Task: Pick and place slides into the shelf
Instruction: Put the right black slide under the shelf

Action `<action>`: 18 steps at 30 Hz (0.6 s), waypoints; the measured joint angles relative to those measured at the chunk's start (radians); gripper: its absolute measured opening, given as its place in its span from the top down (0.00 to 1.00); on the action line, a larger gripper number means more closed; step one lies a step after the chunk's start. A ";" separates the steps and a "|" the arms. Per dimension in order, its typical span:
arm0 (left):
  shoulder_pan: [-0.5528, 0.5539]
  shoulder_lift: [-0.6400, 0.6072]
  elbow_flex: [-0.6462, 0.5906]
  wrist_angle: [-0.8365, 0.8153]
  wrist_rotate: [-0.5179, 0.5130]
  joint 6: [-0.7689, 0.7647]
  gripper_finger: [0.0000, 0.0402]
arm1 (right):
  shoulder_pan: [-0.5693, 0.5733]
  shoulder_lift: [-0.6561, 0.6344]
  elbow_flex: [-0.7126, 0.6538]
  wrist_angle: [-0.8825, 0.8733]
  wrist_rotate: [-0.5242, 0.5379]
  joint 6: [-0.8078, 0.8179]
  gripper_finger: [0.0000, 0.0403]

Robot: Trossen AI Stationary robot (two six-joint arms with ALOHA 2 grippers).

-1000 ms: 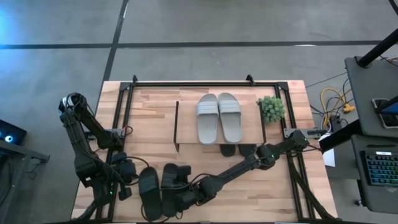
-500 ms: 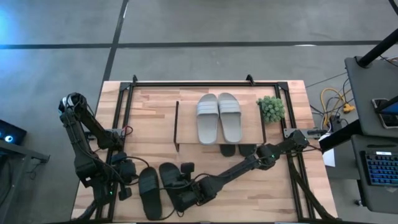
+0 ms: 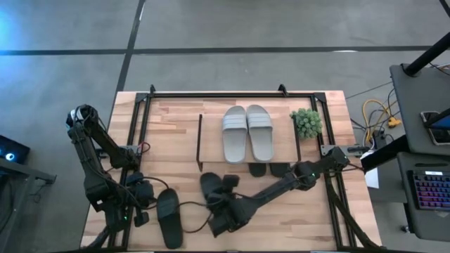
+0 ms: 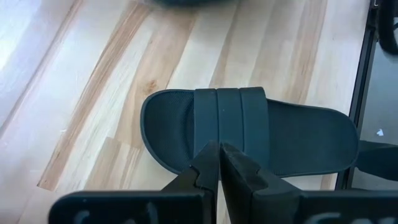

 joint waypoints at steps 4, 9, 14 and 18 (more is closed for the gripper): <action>0.000 0.000 0.000 0.000 0.000 0.000 1.00 | 0.019 -0.012 0.001 -0.230 0.005 0.169 0.97; 0.000 0.000 -0.003 0.000 -0.001 0.000 1.00 | 0.035 -0.010 -0.002 -0.322 -0.016 0.332 0.97; 0.000 0.000 -0.007 0.001 -0.003 0.000 1.00 | 0.039 -0.007 -0.015 -0.328 -0.047 0.436 0.97; 0.000 0.000 -0.007 0.012 -0.003 0.000 1.00 | 0.034 -0.007 -0.044 -0.326 -0.047 0.504 0.97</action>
